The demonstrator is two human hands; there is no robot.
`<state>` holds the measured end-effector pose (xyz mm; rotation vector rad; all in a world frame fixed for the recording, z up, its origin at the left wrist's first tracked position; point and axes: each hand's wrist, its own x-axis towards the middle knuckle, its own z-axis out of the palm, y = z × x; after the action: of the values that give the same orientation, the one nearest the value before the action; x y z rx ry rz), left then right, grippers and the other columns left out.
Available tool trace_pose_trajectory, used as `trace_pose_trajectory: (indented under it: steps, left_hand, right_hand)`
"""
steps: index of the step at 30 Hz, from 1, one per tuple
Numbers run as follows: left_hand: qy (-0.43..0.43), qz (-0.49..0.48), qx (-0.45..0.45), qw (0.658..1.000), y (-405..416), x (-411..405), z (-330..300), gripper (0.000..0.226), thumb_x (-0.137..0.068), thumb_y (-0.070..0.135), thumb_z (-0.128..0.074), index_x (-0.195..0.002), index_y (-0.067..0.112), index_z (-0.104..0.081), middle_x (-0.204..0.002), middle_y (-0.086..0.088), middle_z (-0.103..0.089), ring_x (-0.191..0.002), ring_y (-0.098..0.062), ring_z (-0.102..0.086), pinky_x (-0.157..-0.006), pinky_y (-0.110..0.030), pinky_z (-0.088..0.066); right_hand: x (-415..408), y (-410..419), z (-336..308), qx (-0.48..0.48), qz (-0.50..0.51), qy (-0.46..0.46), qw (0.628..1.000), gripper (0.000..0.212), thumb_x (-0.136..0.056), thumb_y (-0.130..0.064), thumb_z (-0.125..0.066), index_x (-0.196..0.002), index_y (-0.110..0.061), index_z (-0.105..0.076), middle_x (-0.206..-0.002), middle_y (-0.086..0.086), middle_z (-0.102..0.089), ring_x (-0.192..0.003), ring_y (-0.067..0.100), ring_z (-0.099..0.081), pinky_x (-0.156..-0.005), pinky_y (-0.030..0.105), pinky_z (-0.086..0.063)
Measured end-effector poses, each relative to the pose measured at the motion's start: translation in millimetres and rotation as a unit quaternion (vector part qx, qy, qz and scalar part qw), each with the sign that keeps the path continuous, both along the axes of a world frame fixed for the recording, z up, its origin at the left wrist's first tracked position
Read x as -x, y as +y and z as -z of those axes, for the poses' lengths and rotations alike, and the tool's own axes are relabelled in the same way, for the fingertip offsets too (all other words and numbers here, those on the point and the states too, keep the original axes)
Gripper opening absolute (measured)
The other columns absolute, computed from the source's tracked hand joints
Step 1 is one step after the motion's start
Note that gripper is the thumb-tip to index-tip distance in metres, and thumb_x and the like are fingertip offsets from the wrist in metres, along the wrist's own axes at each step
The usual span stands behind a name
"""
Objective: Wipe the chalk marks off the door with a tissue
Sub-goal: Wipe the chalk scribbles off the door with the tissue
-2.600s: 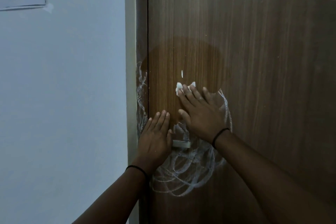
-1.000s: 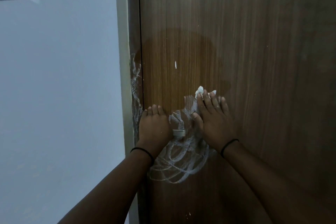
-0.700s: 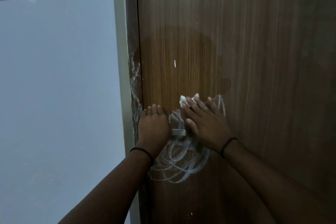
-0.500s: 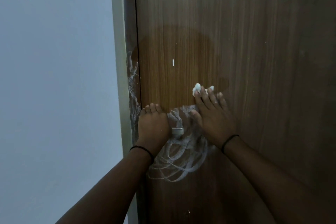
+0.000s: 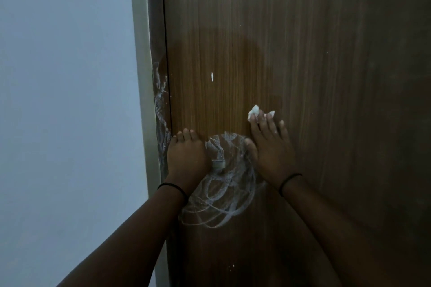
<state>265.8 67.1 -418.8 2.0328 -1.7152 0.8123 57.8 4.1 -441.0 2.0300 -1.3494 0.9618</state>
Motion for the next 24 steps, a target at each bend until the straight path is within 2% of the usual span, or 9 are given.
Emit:
trace_pose_trajectory:
  steps: [3, 6, 10, 14, 16, 18, 21, 24]
  left_hand:
    - [0.003, 0.008, 0.012, 1.000, -0.9, -3.2, 0.9, 0.056, -0.097, 0.039, -0.036, -0.136, 0.000, -0.044, -0.135, -0.017, -0.052, -0.124, -0.031, -0.050, -0.104, -0.039, -0.038]
    - [-0.003, 0.004, 0.005, 1.000, 0.5, -2.0, 0.0, 0.057, -0.097, 0.038, -0.036, -0.138, -0.001, -0.043, -0.137, -0.018, -0.051, -0.126, -0.031, -0.049, -0.105, -0.040, -0.038]
    - [-0.011, -0.009, -0.003, 1.000, 2.7, 0.7, -1.4, 0.056, -0.096, 0.034, -0.037, -0.139, -0.002, -0.040, -0.139, -0.019, -0.049, -0.128, -0.032, -0.048, -0.107, -0.040, -0.038]
    - [-0.010, 0.011, 0.013, 1.000, 2.7, -3.3, -1.3, 0.055, -0.097, 0.037, -0.033, -0.138, 0.002, -0.042, -0.137, -0.014, -0.051, -0.125, -0.028, -0.049, -0.107, -0.037, -0.038]
    - [-0.006, 0.013, 0.016, 1.000, 1.9, -3.5, -2.2, 0.054, -0.096, 0.037, -0.031, -0.136, 0.002, -0.044, -0.135, -0.013, -0.052, -0.124, -0.027, -0.050, -0.105, -0.036, -0.039]
    - [-0.005, 0.009, 0.015, 1.000, 1.5, -2.7, -2.4, 0.053, -0.096, 0.036, -0.033, -0.135, 0.002, -0.045, -0.134, -0.013, -0.053, -0.122, -0.027, -0.051, -0.104, -0.036, -0.039]
    - [-0.003, 0.004, 0.006, 1.000, 0.4, -2.5, -1.4, 0.055, -0.096, 0.035, -0.033, -0.137, 0.001, -0.043, -0.136, -0.015, -0.051, -0.125, -0.029, -0.049, -0.106, -0.038, -0.038]
    - [-0.005, -0.001, 0.006, 1.000, -0.3, -1.9, -0.9, 0.053, -0.095, 0.033, -0.033, -0.135, 0.000, -0.044, -0.136, -0.016, -0.052, -0.125, -0.030, -0.049, -0.106, -0.039, -0.037]
  right_hand:
    - [21.4, 4.4, 28.0, -0.015, 0.004, 0.048, 0.999, 0.061, -0.104, -0.052, -0.010, -0.158, -0.025, -0.004, -0.165, -0.004, -0.001, -0.153, 0.015, 0.002, -0.125, 0.045, -0.002]
    - [37.1, 3.9, 25.6, -0.017, 0.025, 0.032, 0.999, 0.061, -0.104, -0.051, -0.008, -0.158, -0.025, -0.006, -0.165, -0.001, -0.007, -0.153, 0.017, -0.003, -0.124, 0.046, -0.004]
    - [21.8, -6.0, -43.1, 0.021, 0.013, -0.013, 1.000, 0.063, -0.104, -0.051, -0.013, -0.159, -0.021, -0.004, -0.166, 0.004, -0.006, -0.154, 0.023, 0.000, -0.124, 0.048, -0.003]
    - [1.0, -15.2, -122.5, 0.065, -0.004, 0.034, 0.997, 0.064, -0.104, -0.052, -0.016, -0.158, -0.021, -0.004, -0.166, 0.004, -0.003, -0.154, 0.023, 0.000, -0.124, 0.049, 0.001]
    - [-2.7, -19.1, -135.0, 0.078, 0.000, 0.043, 0.996, 0.063, -0.104, -0.052, -0.016, -0.158, -0.021, -0.007, -0.166, 0.003, -0.005, -0.154, 0.021, -0.001, -0.124, 0.048, 0.002]
    - [3.7, -20.4, -121.2, 0.083, -0.003, 0.012, 0.996, 0.061, -0.105, -0.049, -0.018, -0.158, -0.021, -0.007, -0.166, 0.003, -0.006, -0.154, 0.022, -0.002, -0.124, 0.048, 0.002]
    - [17.2, -14.1, -56.7, 0.054, 0.011, -0.064, 0.996, 0.060, -0.106, -0.044, -0.021, -0.159, -0.021, -0.003, -0.166, 0.004, -0.005, -0.154, 0.022, 0.001, -0.124, 0.050, -0.002]
    - [17.6, 0.8, 29.7, -0.011, 0.019, -0.055, 0.998, 0.062, -0.105, -0.048, -0.014, -0.158, -0.022, 0.004, -0.166, 0.003, 0.001, -0.153, 0.020, 0.007, -0.124, 0.050, -0.005]
